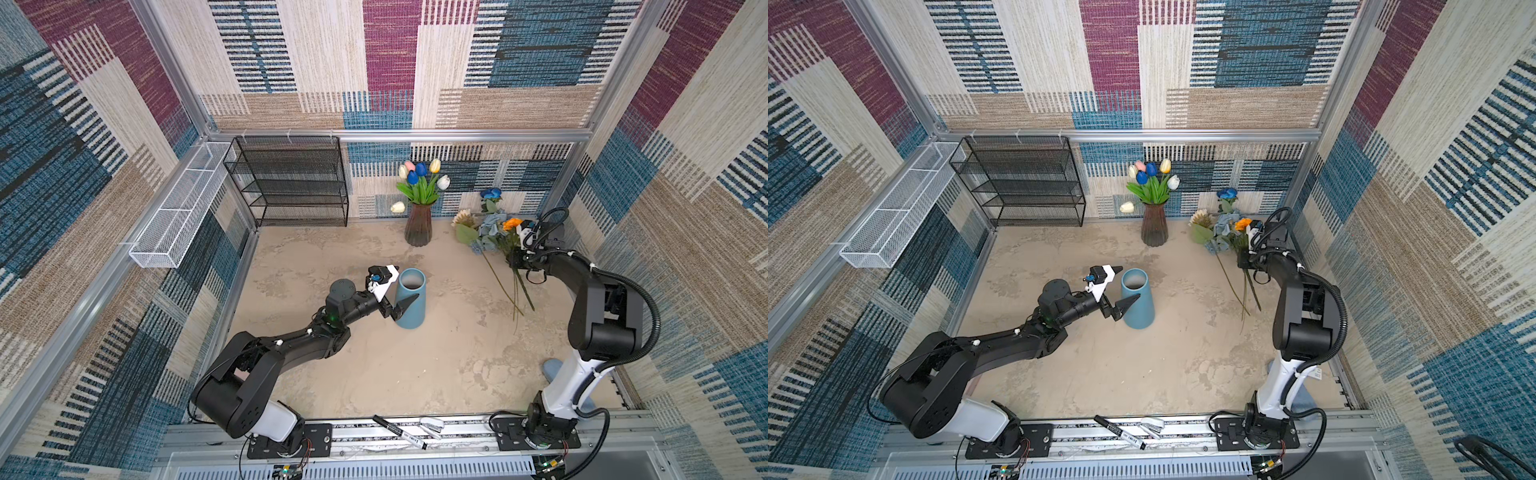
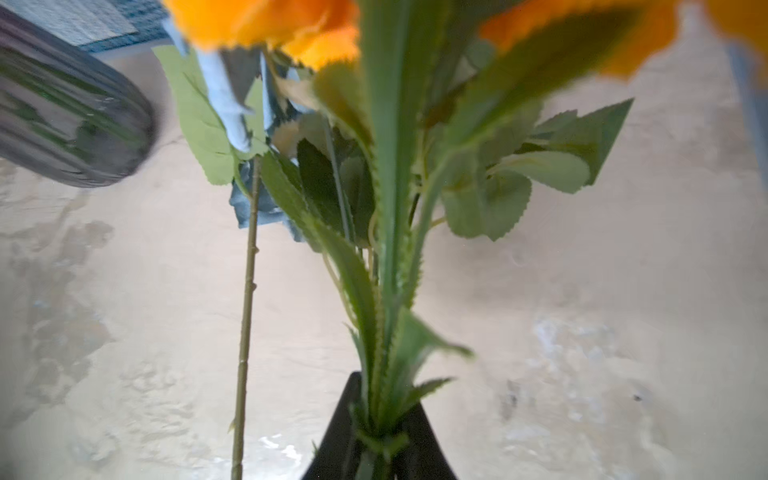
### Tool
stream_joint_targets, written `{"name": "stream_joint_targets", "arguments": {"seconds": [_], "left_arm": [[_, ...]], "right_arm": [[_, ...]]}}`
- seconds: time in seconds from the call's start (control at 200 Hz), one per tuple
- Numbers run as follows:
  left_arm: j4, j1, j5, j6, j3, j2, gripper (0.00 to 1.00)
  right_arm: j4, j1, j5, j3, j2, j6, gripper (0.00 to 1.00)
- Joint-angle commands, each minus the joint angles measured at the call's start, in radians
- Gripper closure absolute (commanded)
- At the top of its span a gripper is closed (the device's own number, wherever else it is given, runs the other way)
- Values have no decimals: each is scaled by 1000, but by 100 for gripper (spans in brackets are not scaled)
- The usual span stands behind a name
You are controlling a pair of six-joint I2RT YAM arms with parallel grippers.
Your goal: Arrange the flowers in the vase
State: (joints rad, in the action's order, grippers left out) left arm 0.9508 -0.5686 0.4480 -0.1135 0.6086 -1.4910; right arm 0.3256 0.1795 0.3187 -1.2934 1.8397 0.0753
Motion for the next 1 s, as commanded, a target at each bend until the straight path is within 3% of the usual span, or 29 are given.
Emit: {"name": "stream_joint_targets", "arguments": {"seconds": [0.0,0.05,0.165,0.396,0.566,0.686,0.842,0.997], "left_arm": [[53,1,-20,17,-10,4,2],[58,1,-21,18,-15,3,2],[59,1,-21,23,-17,1,2],[62,1,-18,32,-16,-9,2],[74,1,-34,47,-31,-4,2],[85,1,-48,54,-65,21,1],[80,1,-66,66,-118,78,1],[35,1,-76,61,-142,117,1]], "right_arm": [[-58,-18,45,31,-21,-73,79],[-79,-21,43,55,-29,-104,70],[-110,-21,40,100,-43,-120,66],[-116,-21,37,103,-63,-140,80],[-146,-37,33,138,-123,-181,74],[-113,-119,-10,148,-159,-172,67],[-133,-172,-18,205,-165,-183,71],[-142,-236,-48,204,-94,-150,54]]}}
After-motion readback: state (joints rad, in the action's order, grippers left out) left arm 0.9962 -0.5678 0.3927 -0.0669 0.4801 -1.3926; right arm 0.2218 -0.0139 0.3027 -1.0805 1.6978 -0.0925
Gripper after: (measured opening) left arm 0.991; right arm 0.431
